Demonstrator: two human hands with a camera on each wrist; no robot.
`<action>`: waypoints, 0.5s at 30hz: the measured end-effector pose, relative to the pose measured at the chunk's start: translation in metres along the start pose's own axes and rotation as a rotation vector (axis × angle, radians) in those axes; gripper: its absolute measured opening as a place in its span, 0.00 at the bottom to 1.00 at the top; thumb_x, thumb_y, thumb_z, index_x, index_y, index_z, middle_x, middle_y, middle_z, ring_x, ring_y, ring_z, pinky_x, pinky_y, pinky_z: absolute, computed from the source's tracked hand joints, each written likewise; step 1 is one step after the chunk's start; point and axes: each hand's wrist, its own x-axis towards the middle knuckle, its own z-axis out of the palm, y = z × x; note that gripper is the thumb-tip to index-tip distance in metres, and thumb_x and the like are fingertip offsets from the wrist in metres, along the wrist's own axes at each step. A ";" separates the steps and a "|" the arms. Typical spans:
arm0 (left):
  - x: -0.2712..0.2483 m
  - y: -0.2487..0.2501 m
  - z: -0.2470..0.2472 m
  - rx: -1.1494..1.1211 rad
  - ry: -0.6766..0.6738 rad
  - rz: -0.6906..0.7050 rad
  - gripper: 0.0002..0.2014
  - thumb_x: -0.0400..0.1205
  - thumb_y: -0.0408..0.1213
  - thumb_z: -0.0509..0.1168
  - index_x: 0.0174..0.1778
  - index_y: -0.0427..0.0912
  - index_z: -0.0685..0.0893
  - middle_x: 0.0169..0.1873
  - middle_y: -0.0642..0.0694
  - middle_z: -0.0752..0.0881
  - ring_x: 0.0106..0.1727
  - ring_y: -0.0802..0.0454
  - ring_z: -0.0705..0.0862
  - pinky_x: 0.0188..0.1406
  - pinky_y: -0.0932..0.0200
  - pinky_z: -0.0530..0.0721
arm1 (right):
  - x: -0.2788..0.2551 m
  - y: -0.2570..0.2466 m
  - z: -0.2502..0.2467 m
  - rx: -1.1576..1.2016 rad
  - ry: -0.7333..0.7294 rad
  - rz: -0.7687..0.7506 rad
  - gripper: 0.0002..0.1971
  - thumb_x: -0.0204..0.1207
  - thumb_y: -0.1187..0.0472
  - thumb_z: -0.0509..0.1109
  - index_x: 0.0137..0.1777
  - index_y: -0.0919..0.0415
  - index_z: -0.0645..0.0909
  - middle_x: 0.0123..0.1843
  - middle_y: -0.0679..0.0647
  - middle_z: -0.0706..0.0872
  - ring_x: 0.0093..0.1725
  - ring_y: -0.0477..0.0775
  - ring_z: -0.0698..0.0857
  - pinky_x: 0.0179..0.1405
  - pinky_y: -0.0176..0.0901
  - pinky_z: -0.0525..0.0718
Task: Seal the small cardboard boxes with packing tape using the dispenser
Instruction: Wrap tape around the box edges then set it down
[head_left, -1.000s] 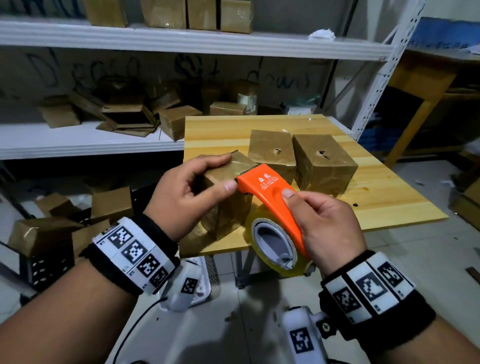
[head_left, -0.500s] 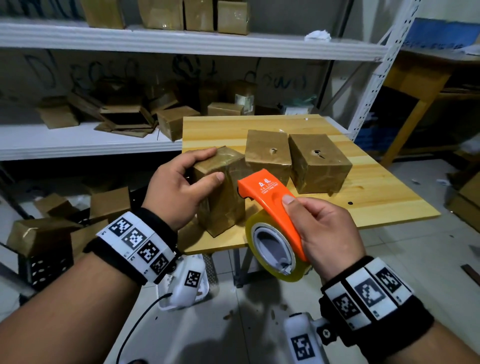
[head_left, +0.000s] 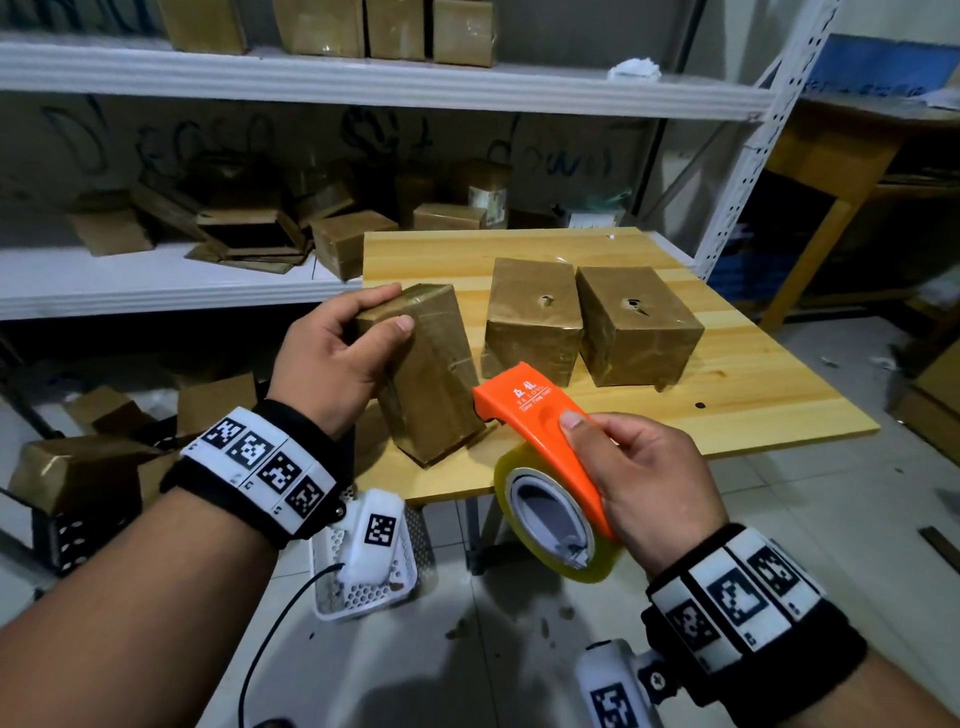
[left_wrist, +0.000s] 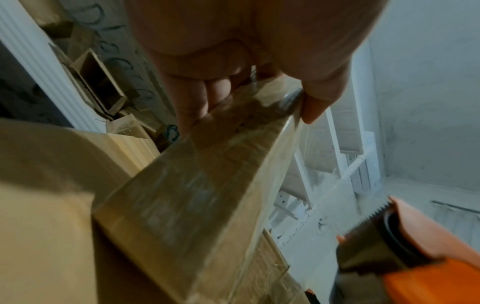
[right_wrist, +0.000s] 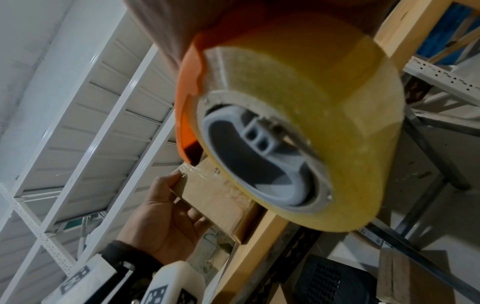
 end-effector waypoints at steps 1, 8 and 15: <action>0.001 -0.001 -0.001 -0.019 0.014 -0.026 0.16 0.83 0.40 0.77 0.68 0.50 0.91 0.59 0.45 0.92 0.50 0.55 0.92 0.42 0.59 0.91 | 0.000 0.000 0.000 0.004 -0.002 0.005 0.11 0.84 0.47 0.73 0.45 0.51 0.92 0.36 0.46 0.96 0.32 0.45 0.93 0.29 0.30 0.86; -0.005 -0.003 0.005 -0.158 0.082 -0.192 0.14 0.84 0.44 0.74 0.65 0.47 0.92 0.57 0.43 0.94 0.59 0.39 0.92 0.44 0.44 0.94 | -0.001 0.005 0.000 -0.017 0.002 0.025 0.13 0.84 0.45 0.73 0.47 0.52 0.93 0.37 0.48 0.96 0.35 0.49 0.95 0.34 0.38 0.90; 0.001 0.000 -0.002 -0.400 0.198 -0.310 0.11 0.84 0.44 0.72 0.53 0.39 0.88 0.42 0.36 0.85 0.37 0.42 0.86 0.21 0.59 0.80 | -0.008 0.009 -0.002 -0.059 -0.025 0.022 0.09 0.82 0.46 0.74 0.45 0.47 0.91 0.37 0.42 0.96 0.35 0.45 0.95 0.32 0.33 0.89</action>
